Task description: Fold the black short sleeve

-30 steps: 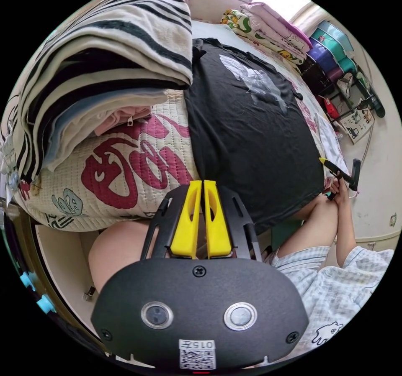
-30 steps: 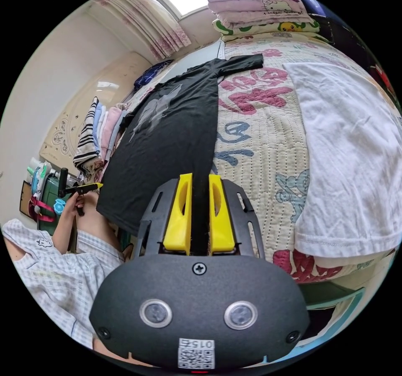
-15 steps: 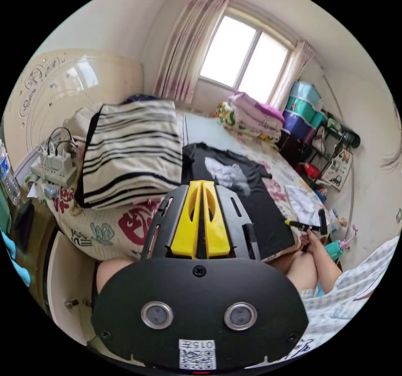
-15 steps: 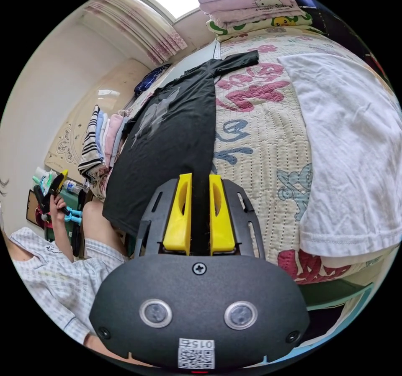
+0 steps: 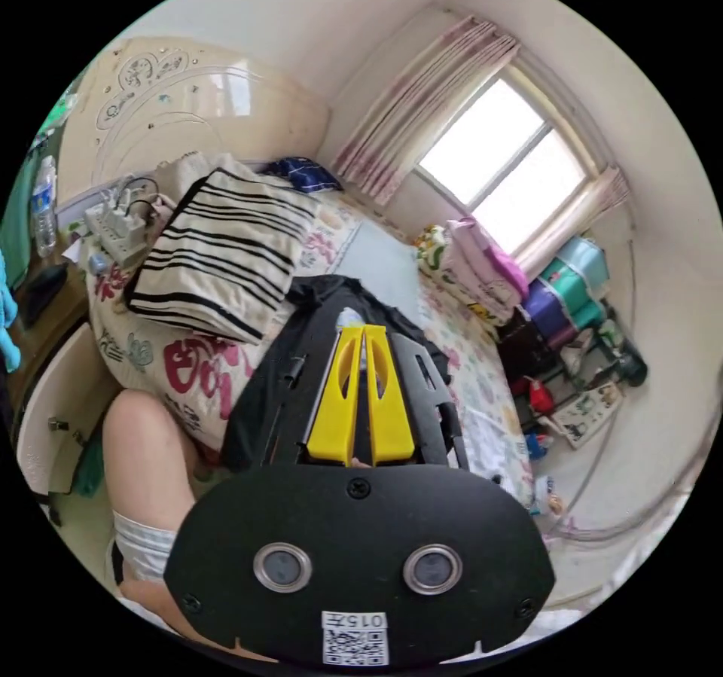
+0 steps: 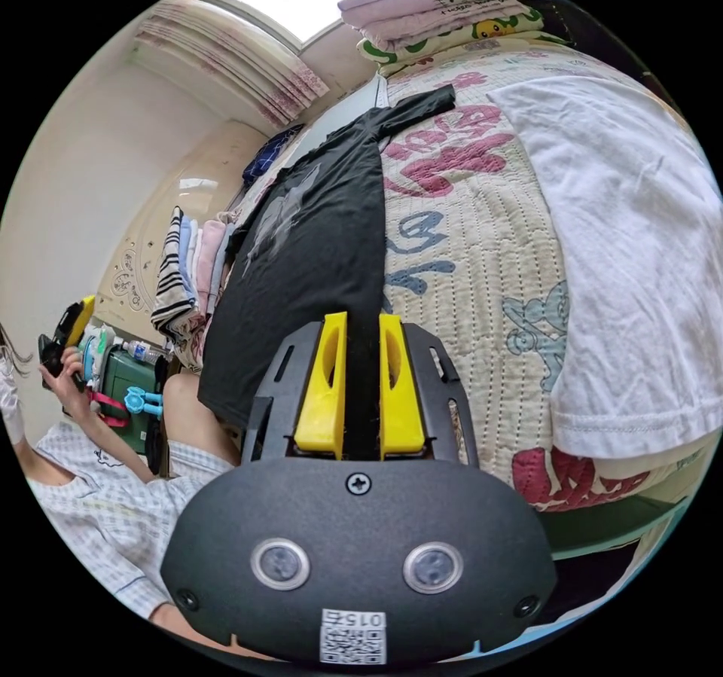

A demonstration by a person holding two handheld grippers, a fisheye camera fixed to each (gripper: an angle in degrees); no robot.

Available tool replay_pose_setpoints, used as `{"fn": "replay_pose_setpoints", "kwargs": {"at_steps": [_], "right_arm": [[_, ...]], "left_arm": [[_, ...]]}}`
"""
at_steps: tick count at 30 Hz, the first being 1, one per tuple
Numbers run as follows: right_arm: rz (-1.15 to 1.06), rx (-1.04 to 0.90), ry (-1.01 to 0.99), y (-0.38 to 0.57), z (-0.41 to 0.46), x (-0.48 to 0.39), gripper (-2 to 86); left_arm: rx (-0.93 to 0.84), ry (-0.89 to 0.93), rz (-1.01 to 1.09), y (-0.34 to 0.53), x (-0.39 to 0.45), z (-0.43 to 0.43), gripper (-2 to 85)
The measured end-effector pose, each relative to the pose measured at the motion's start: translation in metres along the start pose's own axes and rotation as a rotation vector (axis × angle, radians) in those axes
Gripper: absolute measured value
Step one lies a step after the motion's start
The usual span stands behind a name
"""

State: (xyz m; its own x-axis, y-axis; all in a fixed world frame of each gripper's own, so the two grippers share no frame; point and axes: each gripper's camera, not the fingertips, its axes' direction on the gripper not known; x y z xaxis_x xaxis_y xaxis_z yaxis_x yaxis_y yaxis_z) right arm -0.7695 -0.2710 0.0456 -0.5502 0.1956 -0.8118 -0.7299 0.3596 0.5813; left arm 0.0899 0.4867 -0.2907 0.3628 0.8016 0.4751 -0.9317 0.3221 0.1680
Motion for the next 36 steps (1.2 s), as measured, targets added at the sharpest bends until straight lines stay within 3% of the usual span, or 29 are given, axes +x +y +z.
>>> {"fn": "replay_pose_setpoints", "kwargs": {"at_steps": [2,4,21,26,36], "right_arm": [[-0.002,0.001,0.006,-0.004,-0.005,-0.005,7.5],[-0.001,0.001,0.008,-0.006,-0.008,-0.008,7.5],[0.032,-0.004,-0.018,-0.027,-0.028,-0.037,7.6],[0.039,-0.002,-0.021,-0.03,-0.03,-0.048,7.6],[0.013,0.019,0.023,-0.041,-0.033,-0.081,8.1]], "left_arm": [[0.061,0.291,-0.004,-0.006,0.002,-0.043,-0.7],[0.132,0.392,0.013,-0.008,0.003,-0.07,-0.8],[0.169,0.485,0.096,0.026,0.001,-0.099,-0.9],[0.256,0.503,0.142,0.047,0.001,-0.105,-0.9],[0.181,0.4,0.273,0.079,0.021,0.001,-0.9]]}}
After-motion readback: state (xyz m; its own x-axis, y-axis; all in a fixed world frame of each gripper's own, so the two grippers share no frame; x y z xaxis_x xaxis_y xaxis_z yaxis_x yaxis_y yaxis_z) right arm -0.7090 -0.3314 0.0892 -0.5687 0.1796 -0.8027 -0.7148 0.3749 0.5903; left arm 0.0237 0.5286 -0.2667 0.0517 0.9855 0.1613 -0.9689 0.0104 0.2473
